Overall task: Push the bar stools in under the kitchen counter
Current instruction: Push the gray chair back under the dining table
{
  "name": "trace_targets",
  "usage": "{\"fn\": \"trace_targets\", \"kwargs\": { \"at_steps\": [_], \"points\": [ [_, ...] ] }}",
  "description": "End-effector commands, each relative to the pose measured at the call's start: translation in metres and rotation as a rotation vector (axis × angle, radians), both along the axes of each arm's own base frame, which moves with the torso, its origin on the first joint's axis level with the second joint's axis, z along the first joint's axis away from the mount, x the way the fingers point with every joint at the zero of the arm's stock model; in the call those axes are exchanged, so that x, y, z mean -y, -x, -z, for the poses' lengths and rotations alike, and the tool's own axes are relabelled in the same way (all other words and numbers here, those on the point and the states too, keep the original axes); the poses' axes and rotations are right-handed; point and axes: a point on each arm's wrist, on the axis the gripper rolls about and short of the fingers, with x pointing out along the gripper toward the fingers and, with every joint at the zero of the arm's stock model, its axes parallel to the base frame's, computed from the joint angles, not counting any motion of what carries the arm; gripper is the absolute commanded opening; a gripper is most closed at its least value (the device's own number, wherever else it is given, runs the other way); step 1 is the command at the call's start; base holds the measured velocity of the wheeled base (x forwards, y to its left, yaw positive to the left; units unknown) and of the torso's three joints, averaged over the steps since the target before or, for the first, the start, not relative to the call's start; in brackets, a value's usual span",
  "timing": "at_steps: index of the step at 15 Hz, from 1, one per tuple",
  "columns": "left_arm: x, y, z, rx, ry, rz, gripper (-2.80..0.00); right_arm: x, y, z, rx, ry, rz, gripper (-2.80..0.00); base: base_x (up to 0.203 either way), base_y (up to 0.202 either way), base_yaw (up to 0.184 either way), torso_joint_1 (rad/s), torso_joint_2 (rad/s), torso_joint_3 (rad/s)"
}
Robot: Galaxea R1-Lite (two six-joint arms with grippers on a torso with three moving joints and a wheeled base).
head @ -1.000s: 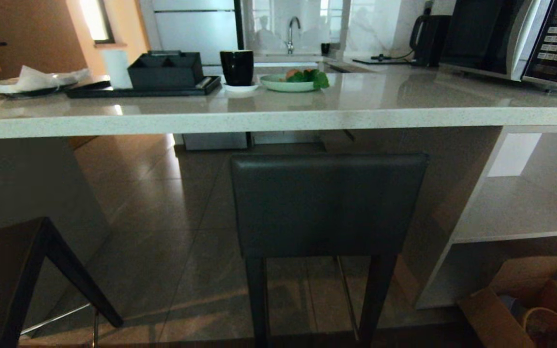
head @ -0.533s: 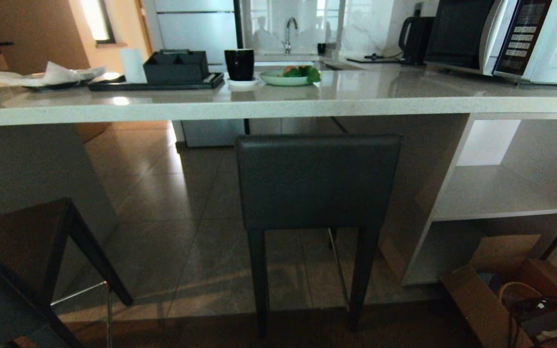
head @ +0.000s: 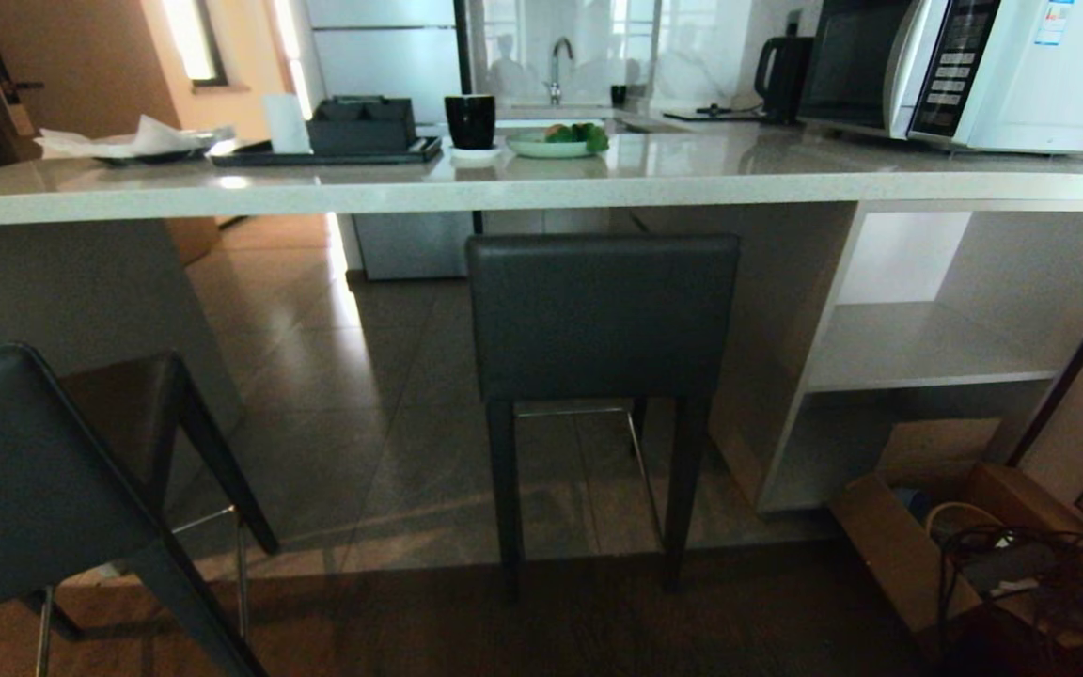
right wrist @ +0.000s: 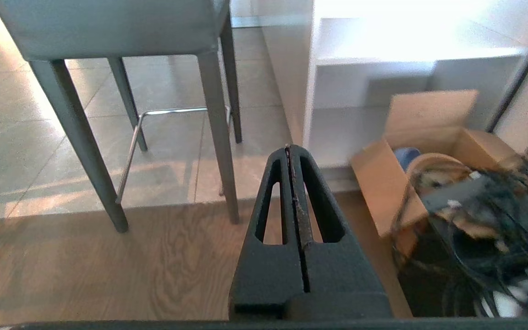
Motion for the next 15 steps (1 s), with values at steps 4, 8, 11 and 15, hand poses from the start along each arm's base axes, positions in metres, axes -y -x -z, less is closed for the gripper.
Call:
{"fn": "trace_targets", "kwargs": {
  "at_steps": [4,8,11,15],
  "points": [
    [0.0000,-0.0002,0.0001,-0.003,0.000,-0.001,-2.80,0.0000,-0.0002,0.0004,-0.003,0.000,-0.001,-2.80,-0.021,0.000,-0.002,0.001,0.00,0.002],
    [0.0000,-0.0002,0.0001,-0.003,-0.001,0.001,-2.80,0.0000,-0.0002,0.0004,-0.003,0.000,0.000,-2.80,0.000,0.000,0.000,0.000,0.00,0.000],
    [0.0000,-0.0001,-0.0003,-0.001,-0.001,0.001,-2.80,0.0000,-0.0002,0.0004,-0.003,0.000,-0.001,-2.80,0.000,0.000,0.000,0.000,0.00,0.000],
    [0.0000,-0.0001,-0.0003,-0.001,-0.001,0.002,-2.80,0.0000,-0.0002,0.0004,-0.003,0.000,0.000,-2.80,-0.002,0.124,-0.003,0.002,0.00,0.003]
  ]
}}
